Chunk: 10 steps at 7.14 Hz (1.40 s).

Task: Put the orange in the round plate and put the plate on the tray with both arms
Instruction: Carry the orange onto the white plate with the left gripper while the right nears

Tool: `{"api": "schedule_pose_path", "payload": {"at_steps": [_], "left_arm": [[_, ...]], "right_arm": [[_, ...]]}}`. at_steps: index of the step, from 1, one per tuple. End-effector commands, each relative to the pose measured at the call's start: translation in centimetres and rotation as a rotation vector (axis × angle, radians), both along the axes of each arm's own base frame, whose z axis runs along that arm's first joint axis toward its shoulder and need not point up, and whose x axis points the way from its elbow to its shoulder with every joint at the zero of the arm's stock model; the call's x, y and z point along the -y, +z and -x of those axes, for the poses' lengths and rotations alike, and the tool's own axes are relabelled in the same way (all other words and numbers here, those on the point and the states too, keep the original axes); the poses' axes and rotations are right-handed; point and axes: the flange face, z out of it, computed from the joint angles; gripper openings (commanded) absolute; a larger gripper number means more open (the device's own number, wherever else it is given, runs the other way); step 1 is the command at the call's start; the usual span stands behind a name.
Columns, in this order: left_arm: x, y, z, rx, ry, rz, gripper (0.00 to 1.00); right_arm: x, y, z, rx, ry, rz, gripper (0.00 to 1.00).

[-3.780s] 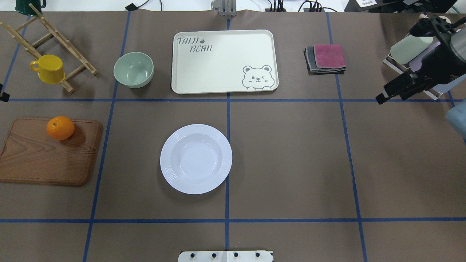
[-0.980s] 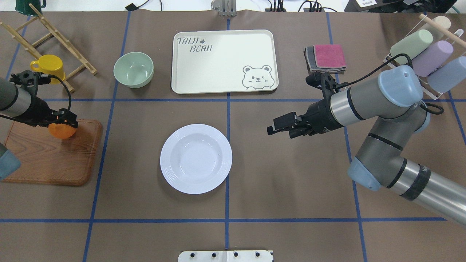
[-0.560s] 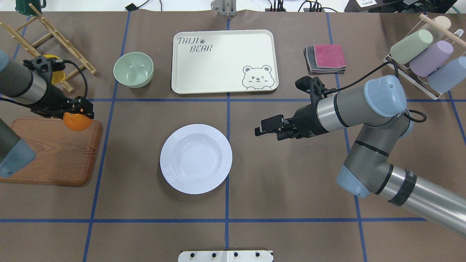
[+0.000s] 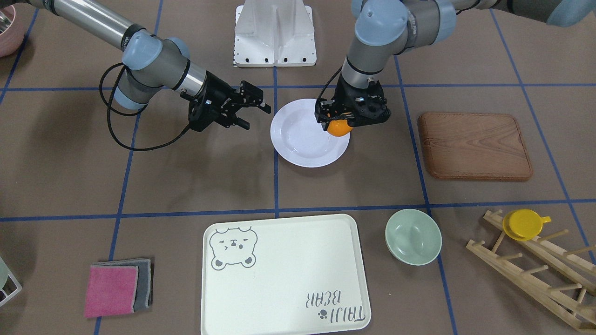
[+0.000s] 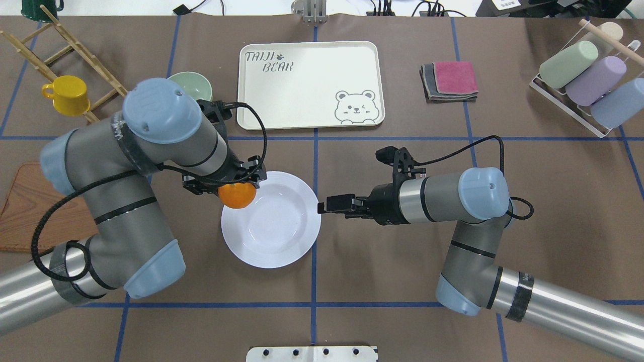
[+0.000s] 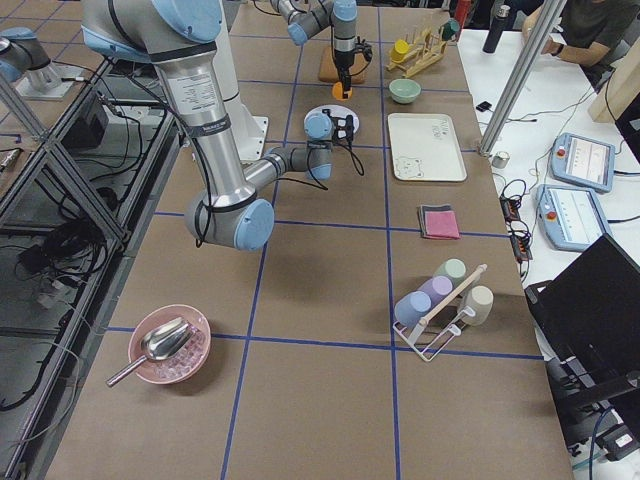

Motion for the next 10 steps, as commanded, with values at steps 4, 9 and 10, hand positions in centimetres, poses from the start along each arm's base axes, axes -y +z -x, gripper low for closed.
{"api": "schedule_pose_path", "payload": {"at_steps": [4, 9, 10], "left_arm": [[-3.5, -0.9, -6.2, 0.035, 0.026, -0.038, 0.76], [-1.1, -1.7, -2.7, 0.020, 0.032, -0.117, 0.98], [-0.5, -2.5, -1.0, 0.011, 0.046, -0.162, 0.98]], "right_arm": [[-0.9, 1.3, 4.5, 0.051, 0.031, -0.017, 0.90], [-0.7, 0.8, 5.9, 0.051, 0.070, -0.013, 0.78], [-0.4, 0.1, 6.2, 0.058, 0.081, -0.015, 0.75]]}}
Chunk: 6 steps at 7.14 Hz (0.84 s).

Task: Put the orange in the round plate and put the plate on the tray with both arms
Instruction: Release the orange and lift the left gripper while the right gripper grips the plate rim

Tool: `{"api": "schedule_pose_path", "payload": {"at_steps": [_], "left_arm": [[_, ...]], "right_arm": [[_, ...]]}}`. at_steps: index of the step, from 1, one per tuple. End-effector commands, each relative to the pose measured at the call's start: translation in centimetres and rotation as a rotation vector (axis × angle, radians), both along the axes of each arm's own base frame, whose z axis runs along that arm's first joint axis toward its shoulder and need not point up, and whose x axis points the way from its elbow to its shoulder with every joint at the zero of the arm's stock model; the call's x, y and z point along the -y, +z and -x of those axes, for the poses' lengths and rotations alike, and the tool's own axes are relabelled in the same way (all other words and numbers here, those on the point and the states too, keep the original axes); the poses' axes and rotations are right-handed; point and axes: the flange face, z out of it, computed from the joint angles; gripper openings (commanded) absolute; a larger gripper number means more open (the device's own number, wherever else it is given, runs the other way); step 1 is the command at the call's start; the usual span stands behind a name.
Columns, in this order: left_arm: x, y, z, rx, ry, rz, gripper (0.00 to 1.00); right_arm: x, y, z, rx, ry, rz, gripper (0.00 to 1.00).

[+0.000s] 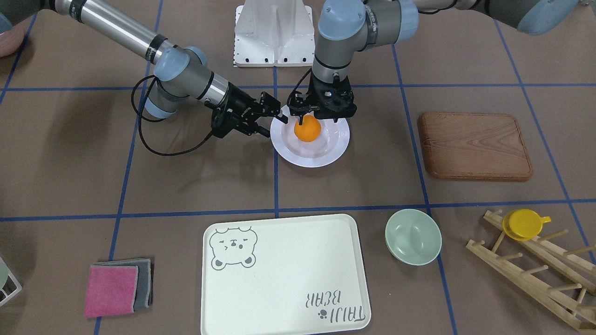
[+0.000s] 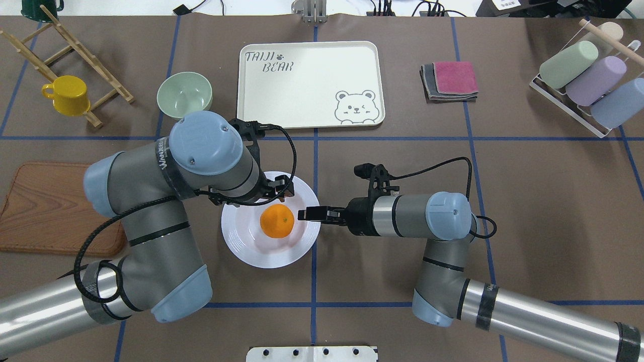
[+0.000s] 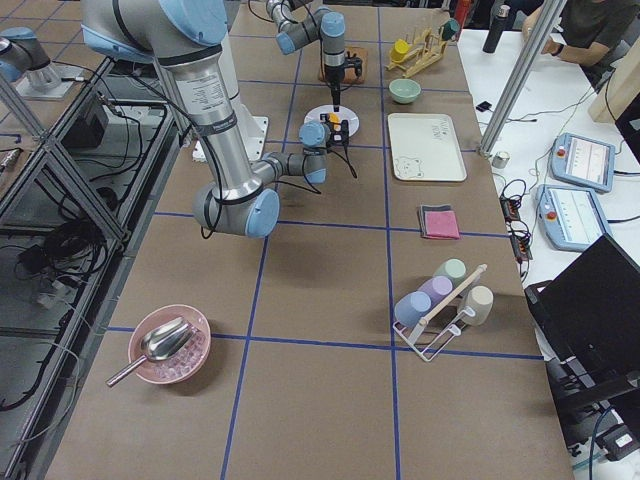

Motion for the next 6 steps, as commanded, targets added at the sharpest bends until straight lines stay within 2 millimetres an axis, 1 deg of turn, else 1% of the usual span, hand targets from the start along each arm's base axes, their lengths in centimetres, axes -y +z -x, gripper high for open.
{"api": "schedule_pose_path", "payload": {"at_steps": [1, 2, 3, 4, 5, 6], "left_arm": [[1.7, 0.6, 3.3, -0.012, 0.031, -0.022, 0.98], [2.6, 0.7, 5.0, -0.028, 0.053, -0.025, 0.98], [3.1, 0.9, 5.6, -0.024, 0.064, -0.046, 0.98], [3.6, 0.8, 6.2, -0.023, 0.064, -0.062, 0.98], [3.6, 1.9, 6.5, -0.013, 0.064, -0.055, 0.97], [3.7, 1.9, 6.6, -0.011, 0.062, -0.056, 0.97]], "right_arm": [[0.3, -0.5, 0.4, 0.004, 0.016, 0.000, 0.71], [0.3, -0.9, 0.9, 0.008, 0.025, 0.002, 0.68], [0.0, -1.4, 1.6, 0.015, 0.034, 0.009, 0.58], [0.0, -1.6, 1.7, 0.019, 0.032, 0.011, 0.54], [-0.1, -1.6, 1.6, 0.023, 0.032, 0.011, 0.50], [-0.1, -1.8, 1.5, 0.041, 0.030, 0.018, 0.52]]}}
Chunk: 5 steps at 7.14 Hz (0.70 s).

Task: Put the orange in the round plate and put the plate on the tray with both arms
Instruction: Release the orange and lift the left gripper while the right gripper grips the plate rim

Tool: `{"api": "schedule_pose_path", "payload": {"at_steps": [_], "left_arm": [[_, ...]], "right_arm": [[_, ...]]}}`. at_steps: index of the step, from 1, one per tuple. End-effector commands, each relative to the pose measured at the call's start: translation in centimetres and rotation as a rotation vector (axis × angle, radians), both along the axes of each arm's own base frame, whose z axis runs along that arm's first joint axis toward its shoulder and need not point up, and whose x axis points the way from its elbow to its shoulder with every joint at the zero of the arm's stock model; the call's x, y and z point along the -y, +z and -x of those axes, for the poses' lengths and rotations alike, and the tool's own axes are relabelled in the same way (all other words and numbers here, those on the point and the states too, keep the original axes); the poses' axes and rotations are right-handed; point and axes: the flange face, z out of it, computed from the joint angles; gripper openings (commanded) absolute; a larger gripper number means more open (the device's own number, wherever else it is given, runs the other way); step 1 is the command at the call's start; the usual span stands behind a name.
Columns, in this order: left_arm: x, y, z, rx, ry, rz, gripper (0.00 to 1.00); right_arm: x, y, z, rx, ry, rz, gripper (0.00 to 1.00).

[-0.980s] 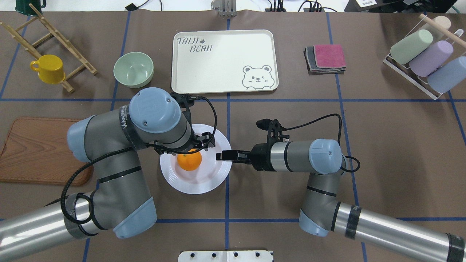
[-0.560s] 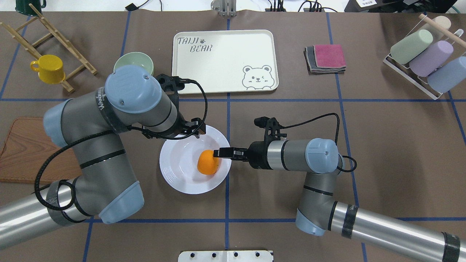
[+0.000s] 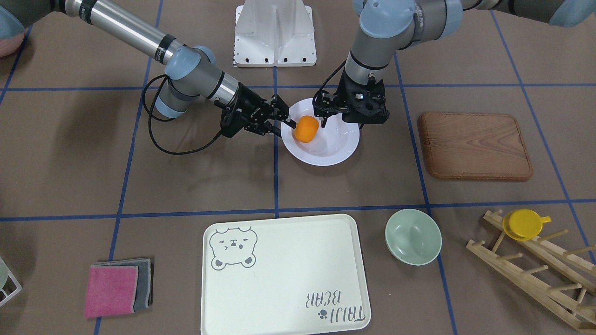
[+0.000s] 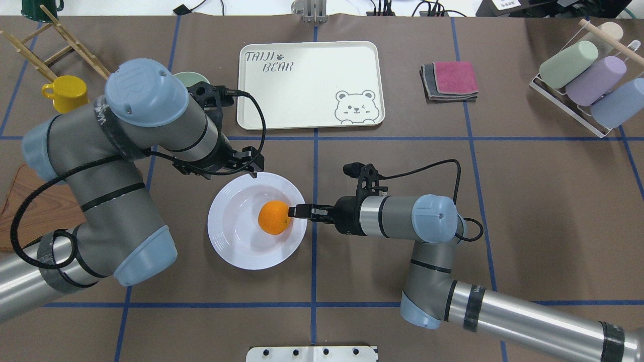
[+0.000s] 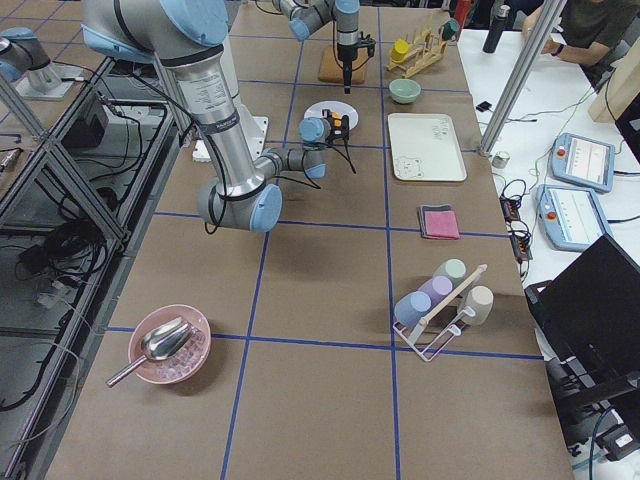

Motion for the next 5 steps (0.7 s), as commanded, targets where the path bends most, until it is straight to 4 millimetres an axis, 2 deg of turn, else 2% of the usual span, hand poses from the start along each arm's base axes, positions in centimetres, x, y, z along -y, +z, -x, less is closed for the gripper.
{"api": "schedule_pose_path", "payload": {"at_steps": [1, 2, 3, 4, 5], "left_arm": [[0.1, 0.4, 0.3, 0.005, -0.001, -0.001, 0.97], [0.1, 0.5, 0.3, 0.005, 0.001, 0.001, 0.97], [0.2, 0.4, 0.7, 0.003, -0.001, -0.003, 0.97], [0.3, 0.7, 1.3, -0.003, 0.020, -0.007, 0.97], [0.5, 0.7, 1.6, -0.004, 0.018, -0.008, 0.97]], "right_arm": [[-0.1, -0.2, -0.3, 0.030, -0.002, 0.021, 0.55], [0.0, -0.1, -0.3, 0.029, -0.002, 0.022, 0.49], [-0.1, -0.1, -0.2, 0.029, -0.004, 0.025, 0.38], [-0.1, -0.1, -0.2, 0.029, -0.005, 0.037, 0.21], [-0.2, 0.0, -0.1, 0.021, -0.006, 0.037, 0.14]]}}
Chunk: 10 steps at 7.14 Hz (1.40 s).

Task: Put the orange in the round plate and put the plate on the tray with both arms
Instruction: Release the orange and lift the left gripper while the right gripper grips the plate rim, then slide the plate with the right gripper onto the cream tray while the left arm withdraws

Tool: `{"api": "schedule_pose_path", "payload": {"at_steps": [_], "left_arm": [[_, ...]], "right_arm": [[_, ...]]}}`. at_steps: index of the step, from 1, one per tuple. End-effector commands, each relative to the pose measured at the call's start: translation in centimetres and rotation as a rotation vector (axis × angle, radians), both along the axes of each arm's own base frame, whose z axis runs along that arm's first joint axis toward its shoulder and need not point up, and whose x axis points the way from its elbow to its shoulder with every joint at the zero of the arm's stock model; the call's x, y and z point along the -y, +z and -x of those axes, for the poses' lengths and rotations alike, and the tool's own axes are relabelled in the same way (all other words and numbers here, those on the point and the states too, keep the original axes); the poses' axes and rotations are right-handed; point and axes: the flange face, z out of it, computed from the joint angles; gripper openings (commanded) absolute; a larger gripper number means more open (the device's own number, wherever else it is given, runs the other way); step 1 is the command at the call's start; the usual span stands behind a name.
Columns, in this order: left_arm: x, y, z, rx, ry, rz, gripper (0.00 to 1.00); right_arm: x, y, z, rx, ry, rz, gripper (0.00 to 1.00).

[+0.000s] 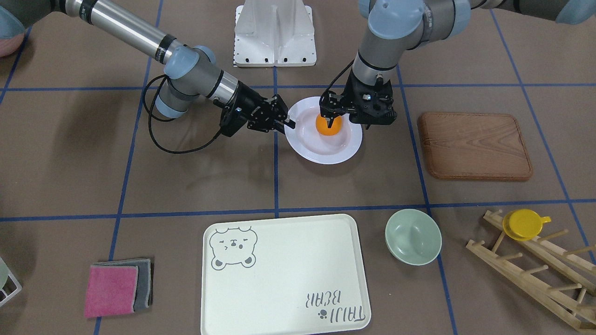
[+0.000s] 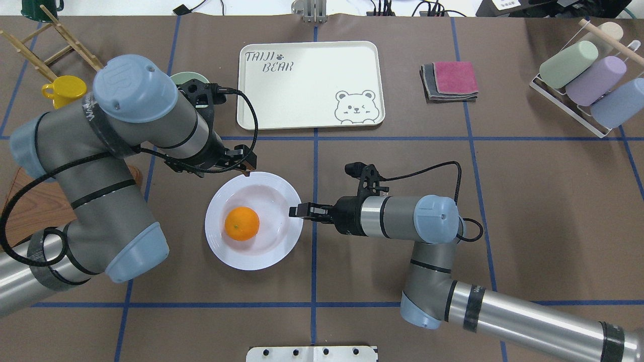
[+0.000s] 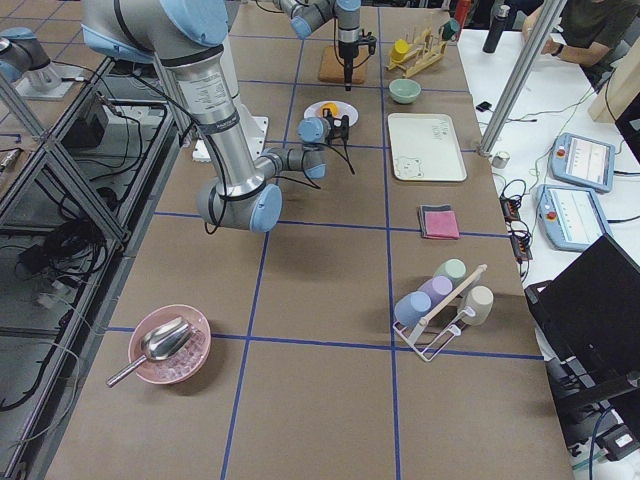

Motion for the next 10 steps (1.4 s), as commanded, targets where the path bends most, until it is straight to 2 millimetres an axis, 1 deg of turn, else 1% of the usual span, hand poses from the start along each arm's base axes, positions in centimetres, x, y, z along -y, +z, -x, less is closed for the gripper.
{"api": "schedule_pose_path", "payload": {"at_steps": [1, 2, 4, 5, 6, 7, 8, 9, 10], "left_arm": [[0.2, 0.1, 0.5, -0.003, 0.004, -0.003, 0.97], [0.5, 0.1, 0.7, -0.003, 0.000, -0.003, 0.97], [0.5, 0.1, 0.7, -0.003, 0.000, -0.003, 0.97], [0.6, 0.0, 0.9, -0.006, 0.001, -0.003, 0.97], [1.0, -0.1, 1.6, -0.016, 0.002, 0.007, 0.97], [1.1, -0.3, 2.0, -0.020, -0.001, 0.006, 0.97], [1.9, 0.0, 3.2, -0.020, 0.017, -0.016, 0.97], [2.1, 1.9, 5.7, -0.017, 0.045, -0.033, 0.97], [2.7, 4.0, 8.8, 0.000, 0.061, -0.065, 0.97]], "right_arm": [[-0.1, 0.3, 0.2, -0.012, -0.002, -0.001, 0.07], [-0.2, 0.1, 0.1, -0.007, -0.002, -0.002, 0.00], [-0.2, -0.5, -0.2, 0.012, -0.002, 0.001, 0.00], [0.1, -1.4, -0.7, 0.042, 0.001, 0.023, 0.00], [0.2, -2.4, -1.5, 0.094, 0.002, 0.035, 0.00], [0.5, -2.7, -2.3, 0.144, 0.010, 0.047, 0.00], [0.6, -3.0, -3.0, 0.199, 0.025, 0.073, 0.00], [0.9, -3.2, -3.6, 0.238, 0.036, 0.087, 0.00], [1.2, -3.4, -4.1, 0.274, 0.055, 0.109, 0.00]]}}
